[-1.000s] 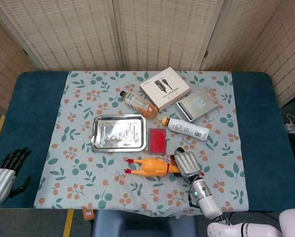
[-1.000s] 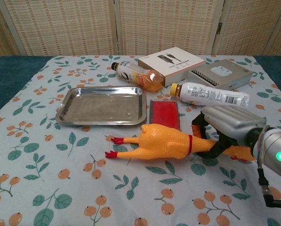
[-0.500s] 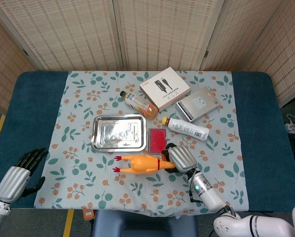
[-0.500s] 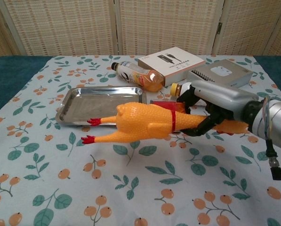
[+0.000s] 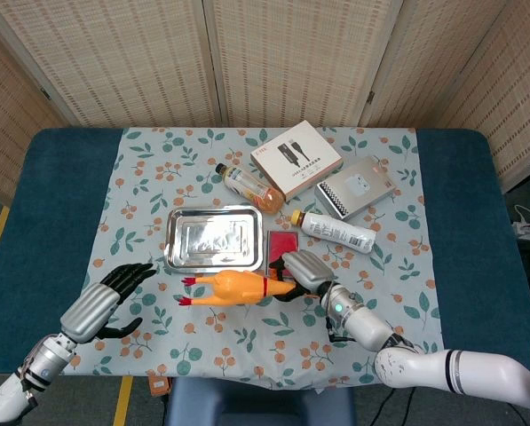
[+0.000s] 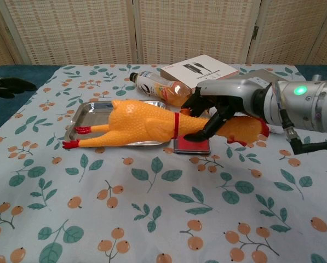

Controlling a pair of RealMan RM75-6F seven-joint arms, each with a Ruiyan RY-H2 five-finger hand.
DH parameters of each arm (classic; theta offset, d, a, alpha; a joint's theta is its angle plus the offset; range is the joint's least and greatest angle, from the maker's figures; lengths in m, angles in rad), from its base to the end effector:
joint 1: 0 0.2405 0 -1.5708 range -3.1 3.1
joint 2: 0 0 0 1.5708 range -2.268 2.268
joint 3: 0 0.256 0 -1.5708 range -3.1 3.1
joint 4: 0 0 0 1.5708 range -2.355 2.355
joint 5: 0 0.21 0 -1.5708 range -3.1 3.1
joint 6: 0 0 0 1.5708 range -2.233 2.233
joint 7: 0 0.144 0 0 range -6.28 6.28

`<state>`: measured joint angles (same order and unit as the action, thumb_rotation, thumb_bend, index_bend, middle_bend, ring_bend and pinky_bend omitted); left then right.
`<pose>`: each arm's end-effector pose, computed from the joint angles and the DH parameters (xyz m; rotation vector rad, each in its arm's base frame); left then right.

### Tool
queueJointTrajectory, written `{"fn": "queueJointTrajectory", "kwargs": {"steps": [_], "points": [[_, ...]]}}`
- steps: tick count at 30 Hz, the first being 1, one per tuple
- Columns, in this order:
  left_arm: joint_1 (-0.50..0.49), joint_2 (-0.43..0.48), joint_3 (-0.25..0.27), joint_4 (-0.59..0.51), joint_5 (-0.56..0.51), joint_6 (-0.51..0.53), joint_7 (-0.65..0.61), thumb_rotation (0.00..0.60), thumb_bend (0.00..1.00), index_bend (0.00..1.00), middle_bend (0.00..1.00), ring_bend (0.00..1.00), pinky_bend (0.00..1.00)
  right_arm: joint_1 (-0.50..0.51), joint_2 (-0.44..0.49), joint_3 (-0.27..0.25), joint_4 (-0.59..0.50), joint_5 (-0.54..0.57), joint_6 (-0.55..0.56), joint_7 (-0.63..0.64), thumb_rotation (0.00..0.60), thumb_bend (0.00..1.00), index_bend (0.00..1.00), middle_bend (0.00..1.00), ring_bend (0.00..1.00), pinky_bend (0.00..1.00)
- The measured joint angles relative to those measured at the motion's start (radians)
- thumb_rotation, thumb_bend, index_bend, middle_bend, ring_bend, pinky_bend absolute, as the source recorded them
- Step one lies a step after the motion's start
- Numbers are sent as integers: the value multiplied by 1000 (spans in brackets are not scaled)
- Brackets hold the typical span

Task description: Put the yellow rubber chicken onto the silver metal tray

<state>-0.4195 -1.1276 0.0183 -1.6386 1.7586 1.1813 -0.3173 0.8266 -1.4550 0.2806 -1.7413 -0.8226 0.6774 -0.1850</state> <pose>-0.2283 0.2398 0.0928 -1.9395 -1.1178 -1.1541 -0.0858 -0.3211 -0.0241 1.9503 -1.5603 0.9842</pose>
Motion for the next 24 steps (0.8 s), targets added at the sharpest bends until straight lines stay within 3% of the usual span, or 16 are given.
{"fn": "queueJointTrajectory", "kwargs": {"steps": [8, 16, 24], "points": [[-79, -25, -44, -81, -120, -125, 90, 600, 362, 0, 0, 0, 60, 101, -17, 4, -29, 146, 56, -56, 600, 311, 894, 641, 793, 1000], [-133, -88, -111, -108, -252, -173, 137, 600, 363, 0, 0, 0, 62, 193, -59, -14, -28, 305, 129, -120, 600, 311, 897, 642, 793, 1000], [-167, -116, -120, -123, -323, -225, 202, 600, 358, 0, 0, 0, 61, 242, -108, -14, -6, 353, 187, -143, 600, 311, 902, 644, 793, 1000]]}}
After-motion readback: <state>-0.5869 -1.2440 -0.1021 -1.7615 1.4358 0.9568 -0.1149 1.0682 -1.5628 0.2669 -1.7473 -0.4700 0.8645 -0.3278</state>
